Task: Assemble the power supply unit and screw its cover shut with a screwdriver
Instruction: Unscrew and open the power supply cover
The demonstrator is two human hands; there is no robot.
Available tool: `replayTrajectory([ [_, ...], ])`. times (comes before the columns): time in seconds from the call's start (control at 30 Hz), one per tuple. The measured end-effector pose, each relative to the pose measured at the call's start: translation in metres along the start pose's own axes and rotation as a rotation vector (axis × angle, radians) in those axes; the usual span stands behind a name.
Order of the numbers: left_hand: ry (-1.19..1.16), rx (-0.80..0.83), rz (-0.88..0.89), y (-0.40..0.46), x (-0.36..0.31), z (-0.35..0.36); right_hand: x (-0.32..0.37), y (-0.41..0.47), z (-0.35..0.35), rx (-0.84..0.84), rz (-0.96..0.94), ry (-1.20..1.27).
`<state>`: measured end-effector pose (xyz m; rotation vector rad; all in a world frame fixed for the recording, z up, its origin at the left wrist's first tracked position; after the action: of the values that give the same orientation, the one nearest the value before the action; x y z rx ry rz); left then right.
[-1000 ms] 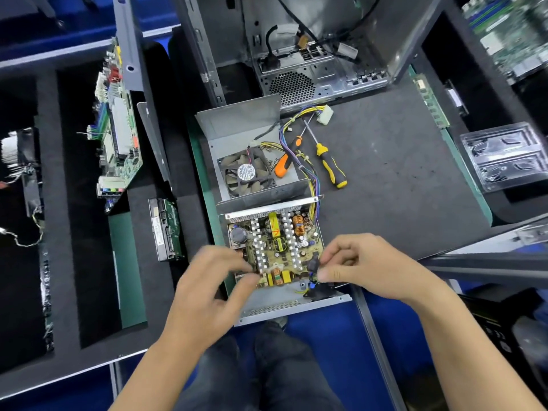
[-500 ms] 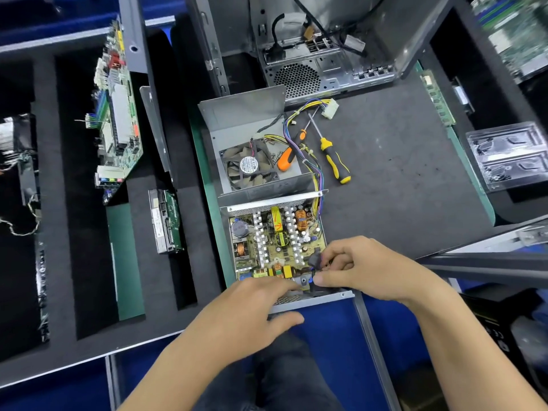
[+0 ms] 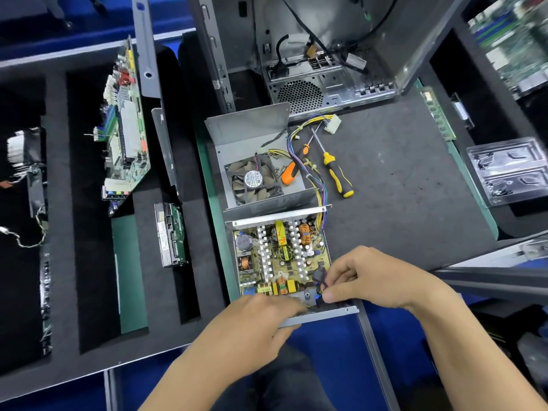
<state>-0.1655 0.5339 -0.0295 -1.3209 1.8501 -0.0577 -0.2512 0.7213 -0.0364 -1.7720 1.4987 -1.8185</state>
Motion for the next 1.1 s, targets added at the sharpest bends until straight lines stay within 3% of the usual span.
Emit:
replayTrajectory([
  [0.17,0.042,-0.01,0.021,-0.001,0.001,-0.002,0.002,-0.005,-0.006,0.037,0.039,-0.083],
  [0.2,0.035,-0.011,0.036,-0.003,-0.001,-0.004,0.004,-0.007,-0.016,-0.006,0.045,-0.083],
  [0.27,-0.047,-0.044,0.045,-0.012,-0.003,-0.015,0.013,-0.005,-0.046,-0.277,0.001,-0.093],
  [0.33,-0.234,-0.263,0.065,-0.022,-0.003,-0.041,0.031,0.003,-0.075,-0.654,-0.08,-0.014],
  [0.4,-0.286,-0.64,0.128,-0.028,0.005,-0.072,0.059,0.02,-0.089,-0.87,-0.224,0.058],
  [0.43,-0.307,-0.79,0.113,-0.026,0.012,-0.085,0.076,0.033,-0.091,-0.887,-0.306,0.033],
  [0.5,-0.429,-0.941,-0.034,-0.014,0.03,-0.108,0.112,0.059,-0.09,-0.817,-0.431,-0.079],
  [0.63,-0.708,-0.9,-0.356,0.025,0.074,-0.124,0.141,0.103,-0.091,-0.685,-0.402,-0.375],
  [0.73,-0.672,-0.786,-0.503,0.051,0.094,-0.127,0.133,0.114,-0.095,-0.632,-0.286,-0.417],
  [0.83,-0.529,-0.699,-0.583,0.069,0.097,-0.124,0.123,0.114,-0.099,-0.659,-0.277,-0.437],
  [0.97,-0.554,-0.594,-0.651,0.078,0.104,-0.122,0.109,0.113,-0.107,-0.764,-0.227,-0.454],
  [1.1,-0.637,-0.599,-0.643,0.083,0.11,-0.122,0.104,0.114,-0.111,-0.814,-0.116,-0.594],
])
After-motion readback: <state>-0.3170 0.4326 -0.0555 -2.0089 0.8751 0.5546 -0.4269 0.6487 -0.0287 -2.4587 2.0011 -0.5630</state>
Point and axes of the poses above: each hand's wrist, its own y-axis towards the middle knuckle, its own z-axis out of the palm, x = y × z, the point moved 4 cm from there along y, towards the middle knuckle, and after that the axes turned 3 degrees about -z, right-handed, at the moved point
